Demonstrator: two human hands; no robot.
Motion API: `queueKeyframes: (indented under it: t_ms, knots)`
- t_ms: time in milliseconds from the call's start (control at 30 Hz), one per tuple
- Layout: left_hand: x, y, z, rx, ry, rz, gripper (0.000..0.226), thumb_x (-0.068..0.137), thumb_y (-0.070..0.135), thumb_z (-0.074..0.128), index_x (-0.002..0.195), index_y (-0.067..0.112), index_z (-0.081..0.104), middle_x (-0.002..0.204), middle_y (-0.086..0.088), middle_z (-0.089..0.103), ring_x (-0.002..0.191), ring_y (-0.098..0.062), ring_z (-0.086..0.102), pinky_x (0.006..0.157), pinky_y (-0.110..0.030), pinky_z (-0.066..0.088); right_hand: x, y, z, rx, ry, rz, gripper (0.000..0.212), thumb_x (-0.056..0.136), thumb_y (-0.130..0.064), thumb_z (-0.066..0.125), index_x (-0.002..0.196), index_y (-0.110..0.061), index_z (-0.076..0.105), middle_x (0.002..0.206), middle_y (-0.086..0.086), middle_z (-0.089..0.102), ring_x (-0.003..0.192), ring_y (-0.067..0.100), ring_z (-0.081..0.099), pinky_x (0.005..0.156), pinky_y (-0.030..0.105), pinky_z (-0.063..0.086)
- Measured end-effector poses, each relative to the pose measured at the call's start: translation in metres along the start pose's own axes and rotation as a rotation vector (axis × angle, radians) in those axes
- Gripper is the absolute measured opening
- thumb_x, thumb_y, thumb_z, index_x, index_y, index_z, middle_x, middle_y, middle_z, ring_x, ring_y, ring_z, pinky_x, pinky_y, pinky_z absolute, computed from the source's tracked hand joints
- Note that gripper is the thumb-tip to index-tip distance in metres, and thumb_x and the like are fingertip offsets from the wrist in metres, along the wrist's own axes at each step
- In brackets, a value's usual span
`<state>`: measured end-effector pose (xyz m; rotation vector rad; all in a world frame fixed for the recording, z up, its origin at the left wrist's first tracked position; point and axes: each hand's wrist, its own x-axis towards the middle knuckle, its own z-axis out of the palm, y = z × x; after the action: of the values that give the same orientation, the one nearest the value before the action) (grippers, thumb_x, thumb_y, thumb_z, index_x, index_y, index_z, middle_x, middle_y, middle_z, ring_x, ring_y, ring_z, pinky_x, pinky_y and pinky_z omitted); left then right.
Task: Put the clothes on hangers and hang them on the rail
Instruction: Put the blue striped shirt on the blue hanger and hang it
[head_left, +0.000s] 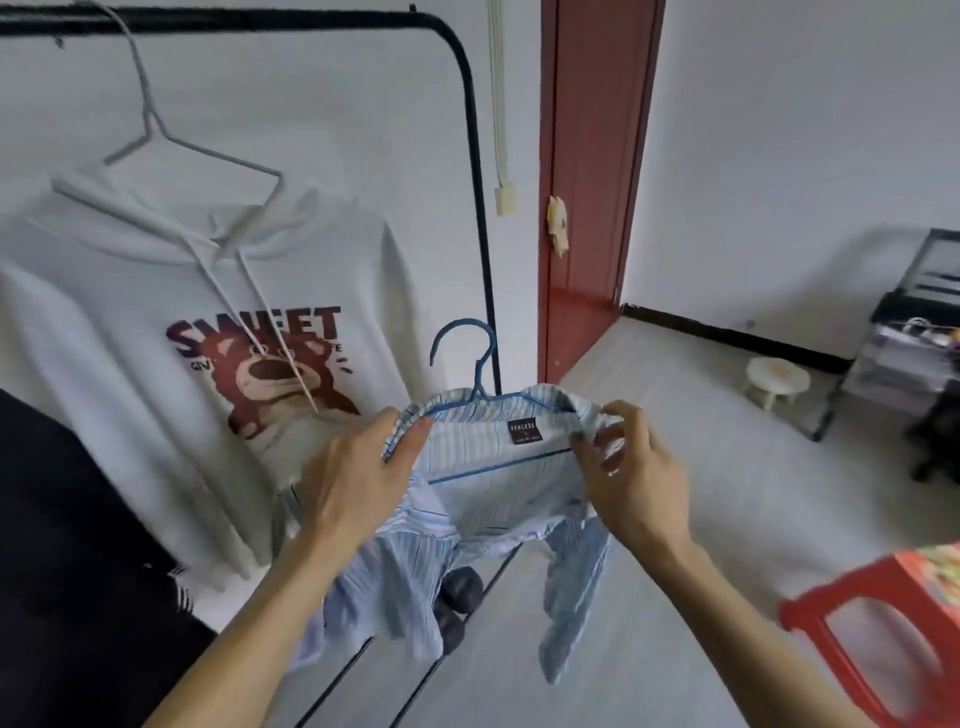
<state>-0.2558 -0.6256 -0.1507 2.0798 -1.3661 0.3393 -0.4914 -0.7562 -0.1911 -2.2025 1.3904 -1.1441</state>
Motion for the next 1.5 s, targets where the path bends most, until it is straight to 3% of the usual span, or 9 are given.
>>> queueKeyframes:
  t_ms: [133, 233, 433, 533, 633, 967, 1133, 1367, 1500]
  knots:
    - [-0.025, -0.008, 0.013, -0.016, 0.006, 0.0, 0.044, 0.088, 0.07, 0.031, 0.07, 0.03, 0.032, 0.049, -0.005, 0.054, 0.05, -0.037, 0.057, 0.046, -0.032, 0.04, -0.002, -0.001, 0.006, 0.042, -0.022, -0.081, 0.015, 0.096, -0.015, 0.054, 0.11, -0.017, 0.06, 0.082, 0.006, 0.07, 0.064, 0.03, 0.061, 0.056, 0.031, 0.041]
    - [-0.037, -0.004, 0.02, -0.027, -0.041, -0.04, 0.042, 0.091, 0.069, 0.036, 0.072, 0.032, 0.03, 0.052, -0.001, 0.055, 0.052, -0.036, 0.057, 0.049, -0.032, 0.044, -0.013, -0.018, 0.014, 0.229, -0.245, -0.096, 0.008, 0.094, -0.016, 0.053, 0.099, -0.022, 0.057, 0.057, 0.0, 0.057, 0.054, 0.023, 0.05, 0.053, 0.035, 0.042]
    - [-0.047, -0.016, 0.019, -0.12, -0.048, -0.151, 0.037, 0.09, 0.069, 0.037, 0.069, 0.038, 0.037, 0.048, 0.003, 0.04, 0.055, -0.034, 0.05, 0.054, -0.037, 0.048, -0.001, -0.02, 0.022, 0.176, -0.192, -0.207, 0.011, 0.087, -0.032, 0.057, 0.087, -0.022, 0.061, 0.098, -0.008, 0.058, 0.091, 0.011, 0.048, 0.08, 0.029, 0.035]
    - [-0.05, -0.022, 0.017, -0.194, -0.048, -0.203, 0.043, 0.093, 0.063, 0.041, 0.066, 0.03, 0.036, 0.049, 0.002, 0.043, 0.051, -0.023, 0.045, 0.054, -0.037, 0.044, 0.009, -0.003, 0.03, 0.213, -0.384, -0.106, 0.021, 0.098, -0.032, 0.047, 0.084, -0.016, 0.045, 0.067, 0.002, 0.059, 0.061, 0.022, 0.053, 0.06, 0.034, 0.039]
    - [-0.055, -0.032, 0.017, -0.209, -0.074, -0.214, 0.043, 0.095, 0.053, 0.045, 0.064, 0.026, 0.032, 0.049, 0.002, 0.039, 0.048, -0.02, 0.039, 0.051, -0.039, 0.041, -0.001, 0.002, 0.035, 0.277, -0.359, -0.043, 0.023, 0.101, -0.027, 0.047, 0.088, -0.01, 0.038, 0.059, 0.009, 0.053, 0.05, 0.019, 0.044, 0.05, 0.036, 0.034]
    - [-0.064, -0.017, 0.028, -0.351, -0.121, -0.368, 0.037, 0.099, 0.045, 0.042, 0.074, 0.018, 0.037, 0.05, 0.002, 0.042, 0.05, -0.02, 0.043, 0.054, -0.04, 0.037, -0.035, -0.01, 0.062, 0.3, -0.432, -0.037, 0.022, 0.1, -0.023, 0.049, 0.086, -0.011, 0.036, 0.054, 0.0, 0.047, 0.048, 0.021, 0.043, 0.05, 0.035, 0.032]
    - [-0.065, -0.01, 0.032, -0.429, -0.115, -0.318, 0.023, 0.1, 0.039, 0.044, 0.078, 0.032, 0.046, 0.043, 0.006, 0.036, 0.041, -0.009, 0.039, 0.042, -0.02, 0.028, -0.048, -0.02, 0.072, 0.297, -0.452, -0.087, 0.022, 0.099, -0.022, 0.051, 0.084, -0.015, 0.036, 0.054, -0.005, 0.045, 0.048, 0.015, 0.043, 0.048, 0.03, 0.03]
    - [-0.101, -0.066, 0.022, -0.115, -0.416, -0.257, 0.033, 0.097, 0.054, 0.038, 0.08, 0.026, 0.035, 0.057, 0.002, 0.051, 0.061, -0.032, 0.054, 0.058, -0.039, 0.047, -0.037, 0.001, 0.063, 0.345, -0.436, 0.219, 0.024, 0.098, -0.025, 0.053, 0.086, -0.008, 0.042, 0.062, 0.002, 0.051, 0.059, 0.018, 0.042, 0.056, 0.033, 0.035]
    - [-0.11, -0.068, 0.023, -0.17, -0.468, -0.29, 0.031, 0.093, 0.06, 0.04, 0.08, 0.032, 0.038, 0.056, 0.004, 0.054, 0.055, -0.021, 0.055, 0.058, -0.043, 0.049, -0.042, -0.002, 0.066, 0.352, -0.456, 0.23, 0.022, 0.099, -0.026, 0.051, 0.085, -0.01, 0.043, 0.062, 0.001, 0.054, 0.057, 0.017, 0.044, 0.056, 0.034, 0.036]
